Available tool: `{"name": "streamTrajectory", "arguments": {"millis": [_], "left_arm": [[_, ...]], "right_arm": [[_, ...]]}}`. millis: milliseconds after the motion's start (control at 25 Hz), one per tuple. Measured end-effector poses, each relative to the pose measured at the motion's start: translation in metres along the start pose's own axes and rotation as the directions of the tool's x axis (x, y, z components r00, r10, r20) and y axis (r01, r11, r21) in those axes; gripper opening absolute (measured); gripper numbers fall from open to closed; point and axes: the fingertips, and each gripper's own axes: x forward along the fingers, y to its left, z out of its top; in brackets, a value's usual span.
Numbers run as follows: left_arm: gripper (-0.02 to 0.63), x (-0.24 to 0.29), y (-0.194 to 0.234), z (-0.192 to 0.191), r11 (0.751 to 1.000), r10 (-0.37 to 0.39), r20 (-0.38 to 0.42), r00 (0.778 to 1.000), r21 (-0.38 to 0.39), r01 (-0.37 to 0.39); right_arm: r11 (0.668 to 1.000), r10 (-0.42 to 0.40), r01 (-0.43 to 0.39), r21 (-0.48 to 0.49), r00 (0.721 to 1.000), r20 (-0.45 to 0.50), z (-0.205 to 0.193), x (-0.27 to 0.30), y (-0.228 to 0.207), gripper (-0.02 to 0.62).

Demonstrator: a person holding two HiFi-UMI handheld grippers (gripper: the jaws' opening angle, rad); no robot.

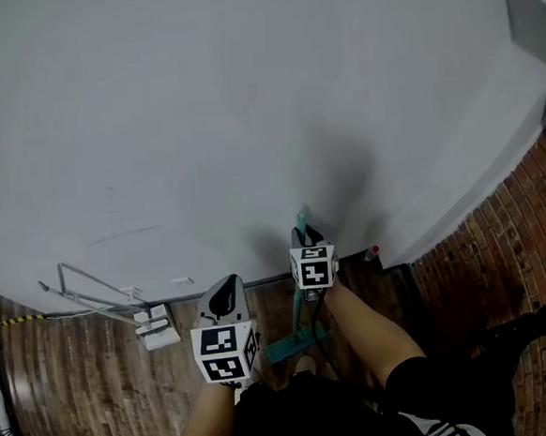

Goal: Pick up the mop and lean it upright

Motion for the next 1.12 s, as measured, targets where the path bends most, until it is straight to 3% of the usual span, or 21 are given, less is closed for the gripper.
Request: {"name": "streamTrajectory", "arguments": {"millis": [480, 1120], "left_arm": [[-0.002, 0.023, -0.030, -0.020, 0.993, -0.114, -0.011, 0.993, 0.007, 0.114], [-0.003, 0.029, -0.045, -0.014, 0.986, -0.164, 0.027, 0.986, 0.045, 0.163]], "right_arm": [[0.999, -0.045, 0.041, 0.033, 0.991, 0.123, -0.026, -0.117, 0.000, 0.104], [0.999, -0.028, 0.022, 0.042, 0.990, 0.137, -0.030, -0.130, 0.003, 0.104]]}}
